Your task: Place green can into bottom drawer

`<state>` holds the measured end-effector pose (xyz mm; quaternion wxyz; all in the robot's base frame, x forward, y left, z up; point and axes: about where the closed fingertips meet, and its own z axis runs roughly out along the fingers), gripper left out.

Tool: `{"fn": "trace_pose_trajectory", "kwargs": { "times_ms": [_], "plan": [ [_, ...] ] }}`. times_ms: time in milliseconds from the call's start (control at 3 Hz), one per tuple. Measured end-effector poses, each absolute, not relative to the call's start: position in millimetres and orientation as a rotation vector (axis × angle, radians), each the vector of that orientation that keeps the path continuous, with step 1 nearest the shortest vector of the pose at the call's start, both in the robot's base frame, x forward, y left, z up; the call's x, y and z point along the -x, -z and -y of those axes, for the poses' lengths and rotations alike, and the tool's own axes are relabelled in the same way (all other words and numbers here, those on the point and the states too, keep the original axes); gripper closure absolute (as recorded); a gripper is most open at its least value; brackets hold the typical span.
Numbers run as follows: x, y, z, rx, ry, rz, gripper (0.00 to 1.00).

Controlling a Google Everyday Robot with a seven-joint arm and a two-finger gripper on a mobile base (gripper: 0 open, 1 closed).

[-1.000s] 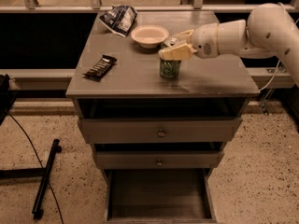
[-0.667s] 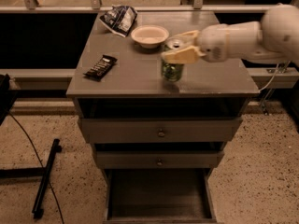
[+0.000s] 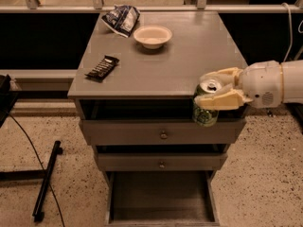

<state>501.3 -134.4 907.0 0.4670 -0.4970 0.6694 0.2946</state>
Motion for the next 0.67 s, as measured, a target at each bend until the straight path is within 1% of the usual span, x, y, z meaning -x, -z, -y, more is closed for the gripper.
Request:
{"fn": "trace_pose_trajectory", "kwargs": {
  "times_ms": [333, 667],
  "plan": [
    [-502.7, -904.6, 135.1, 1.221, -0.720, -1.638, 1.00],
    [-519.6, -875.5, 142.8, 1.238, -0.684, -1.578, 1.00]
  ]
}}
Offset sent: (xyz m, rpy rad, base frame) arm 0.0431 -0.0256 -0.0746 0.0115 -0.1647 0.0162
